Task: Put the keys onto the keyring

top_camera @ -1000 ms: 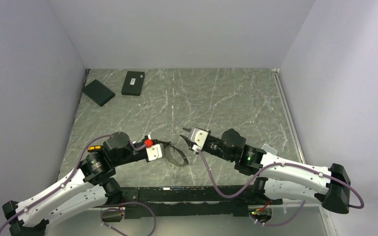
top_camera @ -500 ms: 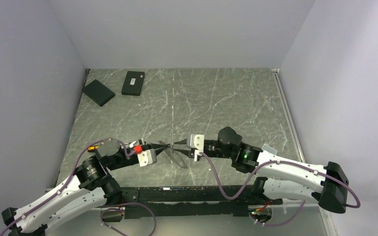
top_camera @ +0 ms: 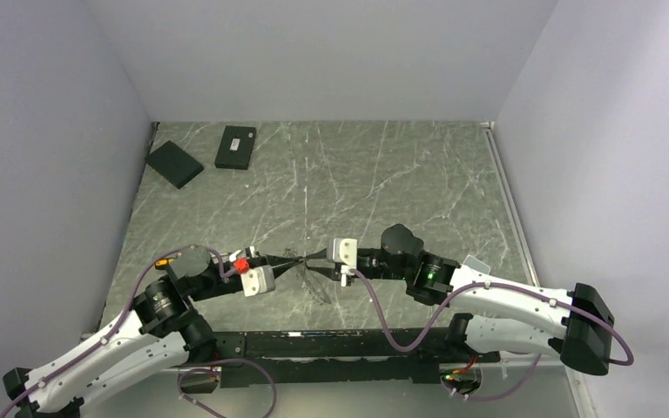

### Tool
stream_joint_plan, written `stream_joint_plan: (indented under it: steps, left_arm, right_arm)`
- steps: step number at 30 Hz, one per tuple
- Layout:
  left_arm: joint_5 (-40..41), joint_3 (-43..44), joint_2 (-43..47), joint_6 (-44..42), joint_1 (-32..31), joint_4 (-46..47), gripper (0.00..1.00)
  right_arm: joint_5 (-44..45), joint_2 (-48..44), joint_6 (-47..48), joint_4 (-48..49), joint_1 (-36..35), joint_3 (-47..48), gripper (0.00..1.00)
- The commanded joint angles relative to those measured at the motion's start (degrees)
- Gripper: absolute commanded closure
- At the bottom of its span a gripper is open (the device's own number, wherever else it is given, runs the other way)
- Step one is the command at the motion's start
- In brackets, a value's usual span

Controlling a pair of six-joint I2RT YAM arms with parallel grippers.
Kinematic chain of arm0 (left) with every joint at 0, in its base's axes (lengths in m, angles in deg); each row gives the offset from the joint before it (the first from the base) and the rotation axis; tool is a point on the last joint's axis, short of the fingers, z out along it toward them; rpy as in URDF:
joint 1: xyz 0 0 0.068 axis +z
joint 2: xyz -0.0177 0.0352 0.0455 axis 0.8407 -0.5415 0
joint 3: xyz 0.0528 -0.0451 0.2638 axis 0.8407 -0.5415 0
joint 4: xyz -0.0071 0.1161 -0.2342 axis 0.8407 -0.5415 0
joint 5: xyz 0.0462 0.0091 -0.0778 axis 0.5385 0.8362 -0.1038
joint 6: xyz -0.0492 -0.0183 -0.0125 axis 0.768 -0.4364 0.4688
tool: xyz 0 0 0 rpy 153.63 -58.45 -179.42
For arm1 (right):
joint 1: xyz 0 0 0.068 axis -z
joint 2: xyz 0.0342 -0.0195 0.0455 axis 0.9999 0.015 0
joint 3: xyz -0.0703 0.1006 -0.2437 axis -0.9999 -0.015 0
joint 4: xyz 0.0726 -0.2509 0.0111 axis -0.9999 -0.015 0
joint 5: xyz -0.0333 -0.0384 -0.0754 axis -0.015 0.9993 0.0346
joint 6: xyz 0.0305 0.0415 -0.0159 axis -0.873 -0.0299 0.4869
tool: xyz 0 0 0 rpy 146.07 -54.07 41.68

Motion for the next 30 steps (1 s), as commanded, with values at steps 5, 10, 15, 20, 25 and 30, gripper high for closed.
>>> stream_joint_plan:
  steps: [5, 10, 15, 20, 25, 30]
  left_arm:
    - [-3.08, 0.12, -0.81, 0.87, -0.01, 4.98, 1.00]
    - [-3.56, -1.03, -0.68, 2.36, -0.03, 8.94, 1.00]
    - [-4.10, -5.19, -1.06, 6.50, 0.00, 20.23, 1.00]
    - [-5.72, -7.65, -3.21, 10.16, 0.00, 32.09, 1.00]
    - [-6.64, -9.37, -5.54, 13.67, 0.04, 40.58, 1.00]
    - [-5.10, -6.88, -4.76, 10.00, -0.03, 33.01, 1.00]
  right_arm:
    - [0.20, -0.19, -0.99, 4.83, 0.39, 1.69, 0.84]
    - [-0.04, 0.05, -1.10, 4.93, 0.40, 1.39, 1.00]
    - [0.08, 0.18, -1.32, 5.51, 0.40, 1.18, 1.00]
    - [0.82, -0.49, -1.50, 7.72, 0.39, 0.47, 1.00]
    - [2.61, -2.06, -1.86, 12.72, 0.39, -1.52, 1.00]
    - [4.54, -5.54, 0.19, 7.45, 0.34, -1.06, 0.76]
